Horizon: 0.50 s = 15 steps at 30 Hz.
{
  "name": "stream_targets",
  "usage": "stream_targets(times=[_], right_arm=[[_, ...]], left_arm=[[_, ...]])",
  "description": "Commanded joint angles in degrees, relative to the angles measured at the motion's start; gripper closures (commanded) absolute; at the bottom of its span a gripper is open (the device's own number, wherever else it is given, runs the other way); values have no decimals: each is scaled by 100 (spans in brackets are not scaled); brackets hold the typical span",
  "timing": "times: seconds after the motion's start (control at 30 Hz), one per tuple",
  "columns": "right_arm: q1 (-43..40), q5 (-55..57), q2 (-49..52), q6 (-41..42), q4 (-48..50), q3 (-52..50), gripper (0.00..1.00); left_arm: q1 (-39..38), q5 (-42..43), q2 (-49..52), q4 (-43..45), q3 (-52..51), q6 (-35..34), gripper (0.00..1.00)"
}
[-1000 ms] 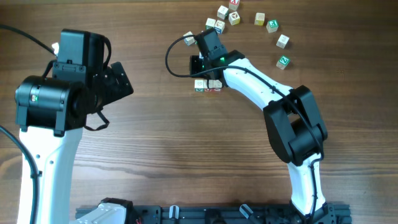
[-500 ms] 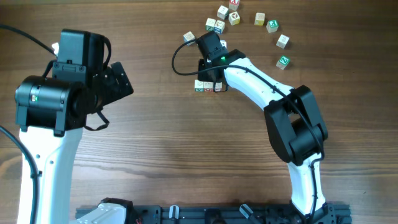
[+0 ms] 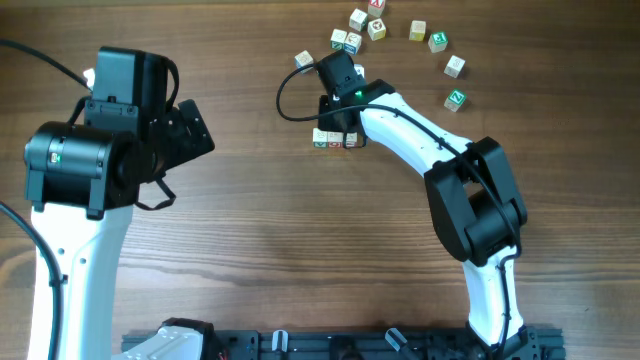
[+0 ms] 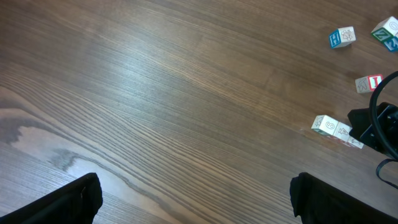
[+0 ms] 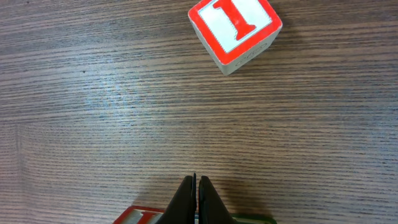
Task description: Form a horizontal line
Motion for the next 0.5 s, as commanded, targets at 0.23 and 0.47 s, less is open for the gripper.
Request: stream_targets(times=[0.23,0.47], right_arm=[[26,-186,-118,70,-96,-4,95],[46,-186,-118,68,-114,-4,96]], left_arm=[[35,-68,0,13,15,-57,0],[35,-68,0,13,15,-57,0]])
